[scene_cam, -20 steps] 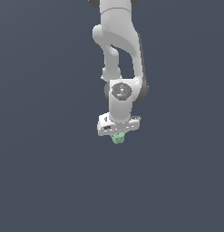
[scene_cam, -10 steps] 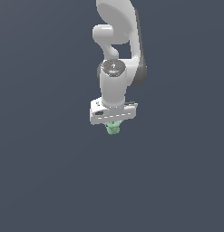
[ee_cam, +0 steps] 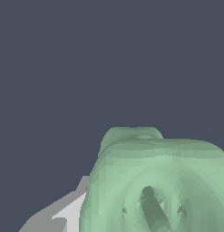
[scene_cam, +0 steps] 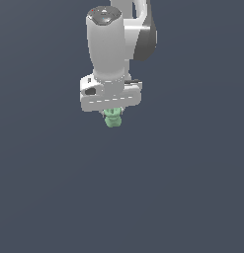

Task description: Pick up the object and move it to a goal position.

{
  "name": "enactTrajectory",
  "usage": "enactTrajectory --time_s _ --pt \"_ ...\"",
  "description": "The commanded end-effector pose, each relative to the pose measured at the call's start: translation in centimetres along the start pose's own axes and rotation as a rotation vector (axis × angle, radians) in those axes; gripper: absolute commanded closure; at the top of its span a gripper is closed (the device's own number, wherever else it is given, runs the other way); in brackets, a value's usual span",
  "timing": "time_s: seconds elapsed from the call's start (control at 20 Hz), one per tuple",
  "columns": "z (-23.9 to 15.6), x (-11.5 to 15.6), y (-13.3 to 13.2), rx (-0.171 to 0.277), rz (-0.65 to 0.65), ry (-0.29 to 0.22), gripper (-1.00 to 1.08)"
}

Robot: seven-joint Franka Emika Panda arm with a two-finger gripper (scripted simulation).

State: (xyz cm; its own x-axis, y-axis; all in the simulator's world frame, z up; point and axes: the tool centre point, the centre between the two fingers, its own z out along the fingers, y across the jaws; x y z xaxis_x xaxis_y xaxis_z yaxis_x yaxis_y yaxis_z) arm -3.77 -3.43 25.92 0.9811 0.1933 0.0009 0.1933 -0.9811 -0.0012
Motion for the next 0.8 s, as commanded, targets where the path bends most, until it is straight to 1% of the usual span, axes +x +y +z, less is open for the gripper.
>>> enactTrajectory --time_s 0.0,0.45,0.75 --pt "-2.9 -0.7 0.9 0.001 0.0 0.0 1.08" --pt "-12.7 -2.9 4.0 0.001 0.0 0.0 1.08" --pt "-17.5 -3.8 5.6 0.0 0.0 -0.001 1.08"
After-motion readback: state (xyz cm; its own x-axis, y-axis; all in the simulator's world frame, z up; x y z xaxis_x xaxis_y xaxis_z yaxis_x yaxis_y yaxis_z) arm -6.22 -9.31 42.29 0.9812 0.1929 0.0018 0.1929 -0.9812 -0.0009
